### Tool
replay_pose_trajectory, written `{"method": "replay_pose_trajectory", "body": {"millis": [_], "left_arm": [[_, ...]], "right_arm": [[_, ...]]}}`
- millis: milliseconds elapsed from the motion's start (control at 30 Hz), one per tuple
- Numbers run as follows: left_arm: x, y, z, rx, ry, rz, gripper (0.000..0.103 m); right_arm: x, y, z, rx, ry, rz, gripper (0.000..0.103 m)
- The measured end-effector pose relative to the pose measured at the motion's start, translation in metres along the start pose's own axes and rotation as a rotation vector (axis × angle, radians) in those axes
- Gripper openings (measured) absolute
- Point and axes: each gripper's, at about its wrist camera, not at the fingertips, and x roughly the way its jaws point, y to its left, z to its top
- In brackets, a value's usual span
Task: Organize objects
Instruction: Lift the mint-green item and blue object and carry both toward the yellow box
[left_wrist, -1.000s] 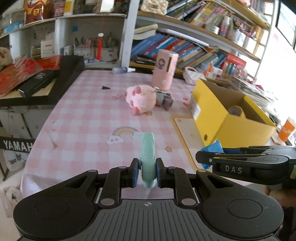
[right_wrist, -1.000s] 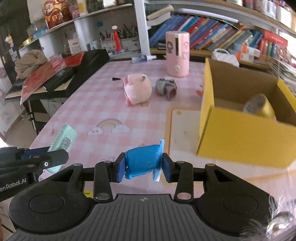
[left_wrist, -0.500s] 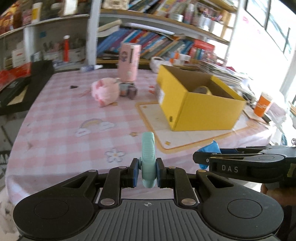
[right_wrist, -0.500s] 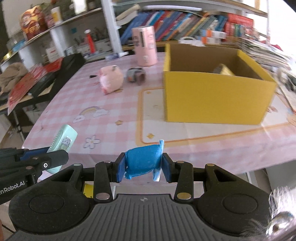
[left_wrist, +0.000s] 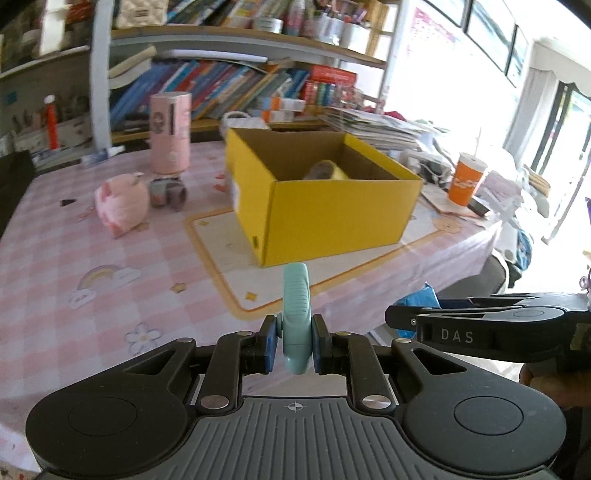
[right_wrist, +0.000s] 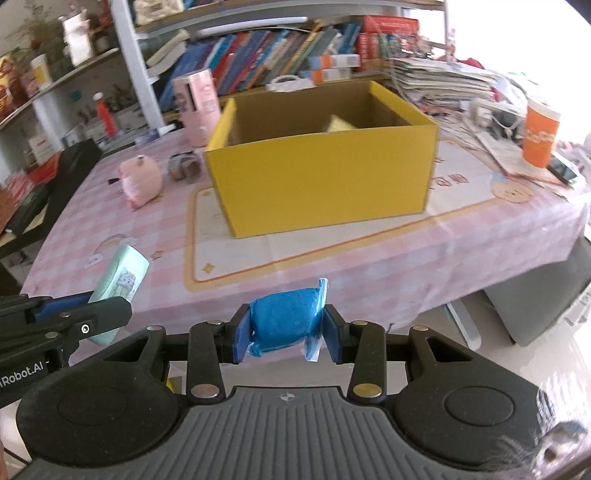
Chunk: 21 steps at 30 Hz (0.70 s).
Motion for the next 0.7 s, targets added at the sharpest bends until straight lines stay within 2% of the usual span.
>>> {"method": "replay_pose_trajectory", "body": {"millis": [367,700], "left_arm": [[0.019,-0.027,0.016,0.067,-0.011,-0.059,0.017],[0.035,-0.031,0.037,0.056,-0.048,-0.07,0.017]], "right_arm": [[0.002,-0.036,0.008,0.073,0.001,-0.054,0.038],[0.017,-0.05,0.029,0.062,-0.002,-0.045,0.038]]}}
